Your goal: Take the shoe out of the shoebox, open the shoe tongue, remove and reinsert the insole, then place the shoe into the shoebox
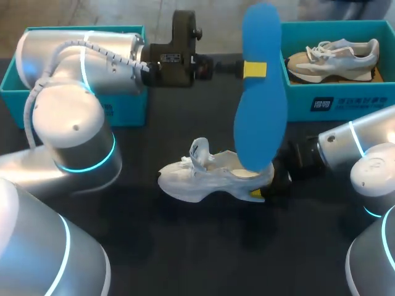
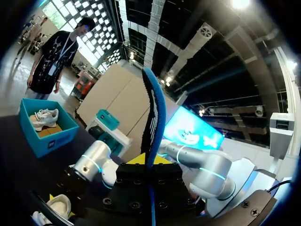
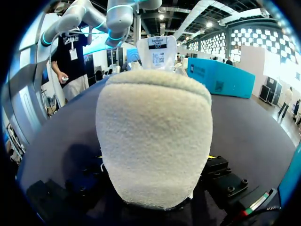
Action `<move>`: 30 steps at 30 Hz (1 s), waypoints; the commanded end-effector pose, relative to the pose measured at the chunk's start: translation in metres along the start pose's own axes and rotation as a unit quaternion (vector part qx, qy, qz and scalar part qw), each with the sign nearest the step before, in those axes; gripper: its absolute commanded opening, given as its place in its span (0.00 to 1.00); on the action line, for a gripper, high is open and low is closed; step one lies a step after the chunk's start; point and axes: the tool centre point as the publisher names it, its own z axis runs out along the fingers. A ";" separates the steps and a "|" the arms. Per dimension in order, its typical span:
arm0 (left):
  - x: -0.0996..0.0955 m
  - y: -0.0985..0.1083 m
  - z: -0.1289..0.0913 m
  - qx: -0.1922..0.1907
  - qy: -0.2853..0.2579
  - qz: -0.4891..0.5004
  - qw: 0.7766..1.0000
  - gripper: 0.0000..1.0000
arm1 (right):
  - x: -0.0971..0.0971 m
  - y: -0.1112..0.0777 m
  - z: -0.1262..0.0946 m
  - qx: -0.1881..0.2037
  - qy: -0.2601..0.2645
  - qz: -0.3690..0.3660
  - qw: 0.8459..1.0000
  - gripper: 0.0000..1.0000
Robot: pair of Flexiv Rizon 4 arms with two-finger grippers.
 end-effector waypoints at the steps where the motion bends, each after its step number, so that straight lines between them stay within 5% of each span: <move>1: 0.011 0.006 0.000 0.038 0.006 -0.008 0.999 0.00 | 0.000 -0.001 0.005 0.002 0.000 0.000 1.000 0.00; 14: 0.031 0.026 0.000 0.051 0.022 -0.039 0.998 0.00 | 0.000 -0.001 0.005 0.002 0.000 0.000 1.000 0.00; 30: 0.030 0.040 -0.006 0.050 0.033 -0.051 0.997 0.00 | 0.000 -0.001 0.005 0.002 0.000 0.000 1.000 0.00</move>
